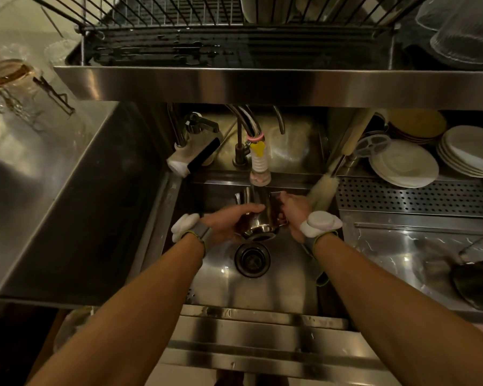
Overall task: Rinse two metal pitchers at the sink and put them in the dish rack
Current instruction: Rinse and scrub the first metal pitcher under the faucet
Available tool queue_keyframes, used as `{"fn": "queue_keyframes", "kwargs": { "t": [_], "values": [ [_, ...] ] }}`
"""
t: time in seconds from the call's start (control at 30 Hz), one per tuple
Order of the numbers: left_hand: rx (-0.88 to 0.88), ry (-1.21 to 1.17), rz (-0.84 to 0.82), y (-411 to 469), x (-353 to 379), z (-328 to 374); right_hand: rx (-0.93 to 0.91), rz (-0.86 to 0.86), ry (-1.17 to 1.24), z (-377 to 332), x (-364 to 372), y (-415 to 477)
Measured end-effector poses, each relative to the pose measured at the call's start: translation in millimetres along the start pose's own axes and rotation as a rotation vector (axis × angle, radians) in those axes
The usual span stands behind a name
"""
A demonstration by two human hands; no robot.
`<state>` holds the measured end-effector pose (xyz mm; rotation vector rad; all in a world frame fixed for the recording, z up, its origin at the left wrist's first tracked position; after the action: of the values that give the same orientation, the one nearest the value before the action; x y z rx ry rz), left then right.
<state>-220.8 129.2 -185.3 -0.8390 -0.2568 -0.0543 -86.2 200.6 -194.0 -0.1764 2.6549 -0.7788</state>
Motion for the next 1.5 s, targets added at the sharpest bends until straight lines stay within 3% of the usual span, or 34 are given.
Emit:
{"fn": "queue_keyframes", "kwargs": {
  "t": [0.1, 0.2, 0.33, 0.5, 0.6, 0.73, 0.87, 0.9, 1.0, 1.07, 1.2, 1.27, 1.33, 1.4, 1.43, 1.5],
  "values": [
    [-0.001, 0.084, 0.077, 6, -5, 8, -0.078, 0.031, -0.297, -12, -2, -4],
    [0.002, 0.14, 0.177, 8, -13, 12, -0.172, 0.065, -0.372, -22, 0, -13],
    [-0.014, 0.032, 0.153, 11, -4, 5, -0.175, 0.05, -0.473, -18, 4, -12],
    [0.014, 0.086, 0.167, 11, 0, -2, 0.056, -0.146, -0.201, 5, 19, -17],
    [0.037, 0.007, 0.14, 11, -4, 0, 0.012, -0.181, -0.056, -2, 17, -21],
    [0.219, -0.081, 0.201, 23, -7, 9, -0.037, -0.087, 0.097, -2, 22, -20],
    [-0.064, 0.144, 0.215, 35, -13, -42, 0.075, -0.229, -0.316, 34, 42, -27],
    [-0.057, 0.147, 0.218, 34, -15, -44, 0.056, -0.221, -0.369, 34, 40, -26],
    [0.258, -0.016, 0.312, 30, -19, -10, -0.056, -0.083, -0.06, 5, 29, -21],
    [0.35, -0.073, 0.351, 31, -21, -4, -0.124, -0.033, -0.028, -7, 27, -21],
    [-0.024, 0.249, 0.299, 48, -24, -61, 0.069, -0.267, -0.433, 40, 48, -40],
    [0.005, 0.225, 0.326, 49, -28, -54, 0.049, -0.239, -0.422, 38, 46, -41],
    [0.21, 0.048, 0.343, 45, -27, -25, 0.02, -0.107, -0.071, 23, 38, -33],
    [0.322, 0.011, 0.338, 40, -24, -11, -0.015, -0.015, 0.059, 18, 31, -25],
    [0.284, 0.039, 0.334, 41, -23, -18, -0.008, -0.037, 0.015, 20, 35, -25],
    [0.043, 0.092, 0.308, 50, -26, -54, 0.079, -0.184, -0.239, 42, 50, -27]
  ]
}}
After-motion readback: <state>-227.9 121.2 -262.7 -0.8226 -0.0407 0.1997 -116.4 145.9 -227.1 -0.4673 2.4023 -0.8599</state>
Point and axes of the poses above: each hand's wrist, its own y-axis towards the middle knuckle, its own x-axis out of the palm, z = x × y, the point moved 9 cm from there along y, towards the middle knuckle, and after that the axes turned 12 degrees about -y, right-handed, at the moved point
